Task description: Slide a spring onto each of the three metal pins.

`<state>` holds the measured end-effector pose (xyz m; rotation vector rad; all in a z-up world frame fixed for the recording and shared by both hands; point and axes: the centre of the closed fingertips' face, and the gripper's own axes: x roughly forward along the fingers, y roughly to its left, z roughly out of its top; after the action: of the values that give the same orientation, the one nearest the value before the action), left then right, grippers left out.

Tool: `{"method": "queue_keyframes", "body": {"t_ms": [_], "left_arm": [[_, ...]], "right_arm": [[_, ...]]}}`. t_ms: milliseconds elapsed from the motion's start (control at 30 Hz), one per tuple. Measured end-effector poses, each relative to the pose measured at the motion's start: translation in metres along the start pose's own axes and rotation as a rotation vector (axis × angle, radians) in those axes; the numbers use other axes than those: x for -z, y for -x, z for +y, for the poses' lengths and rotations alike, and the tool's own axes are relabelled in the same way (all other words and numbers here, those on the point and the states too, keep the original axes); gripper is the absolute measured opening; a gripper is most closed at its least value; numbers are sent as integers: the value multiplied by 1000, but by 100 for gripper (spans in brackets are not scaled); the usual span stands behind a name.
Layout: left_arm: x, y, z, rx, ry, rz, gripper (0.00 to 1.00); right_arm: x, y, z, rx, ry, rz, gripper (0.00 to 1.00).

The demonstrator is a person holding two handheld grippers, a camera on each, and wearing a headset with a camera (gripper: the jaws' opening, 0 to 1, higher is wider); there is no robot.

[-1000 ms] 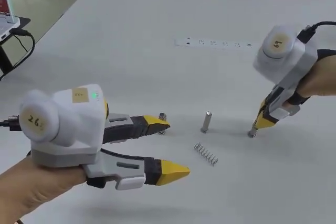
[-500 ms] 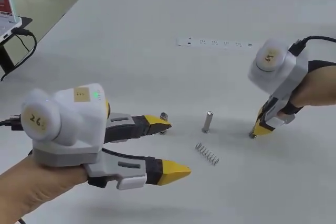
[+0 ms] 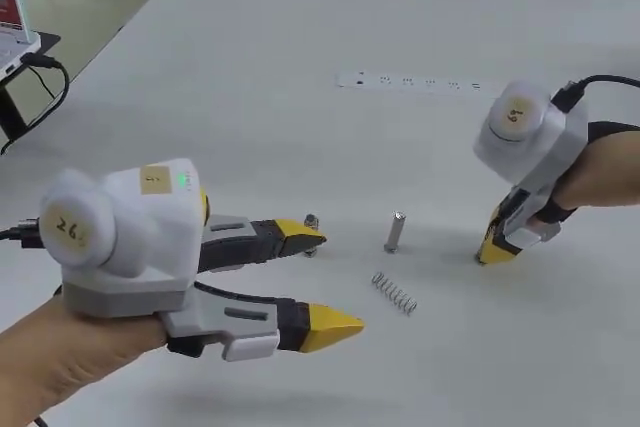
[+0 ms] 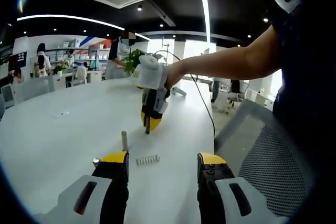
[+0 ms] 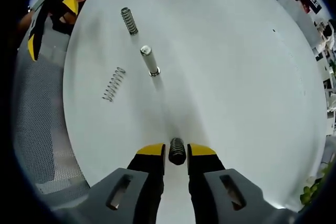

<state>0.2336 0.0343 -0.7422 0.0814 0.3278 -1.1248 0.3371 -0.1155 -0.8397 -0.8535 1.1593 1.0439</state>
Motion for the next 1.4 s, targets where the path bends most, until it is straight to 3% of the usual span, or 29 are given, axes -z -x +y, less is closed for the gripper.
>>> {"method": "queue_keyframes", "body": {"t_ms": [233,733,1233,1400], "left_arm": [[0,0,-2,3,-1,1,47],[0,1,-5,10,-7,9,47],[-2,1,-7,12,-10,6,47],[-2,1,-7,11,-13,5,47]], "right_arm": [[3,4,-1,14,-19,-27,21],[16,17,3,50,-68,-77,25],[24,23,25,74,-97,-137,25],[20,27,33,68,-116,-187,25]]}}
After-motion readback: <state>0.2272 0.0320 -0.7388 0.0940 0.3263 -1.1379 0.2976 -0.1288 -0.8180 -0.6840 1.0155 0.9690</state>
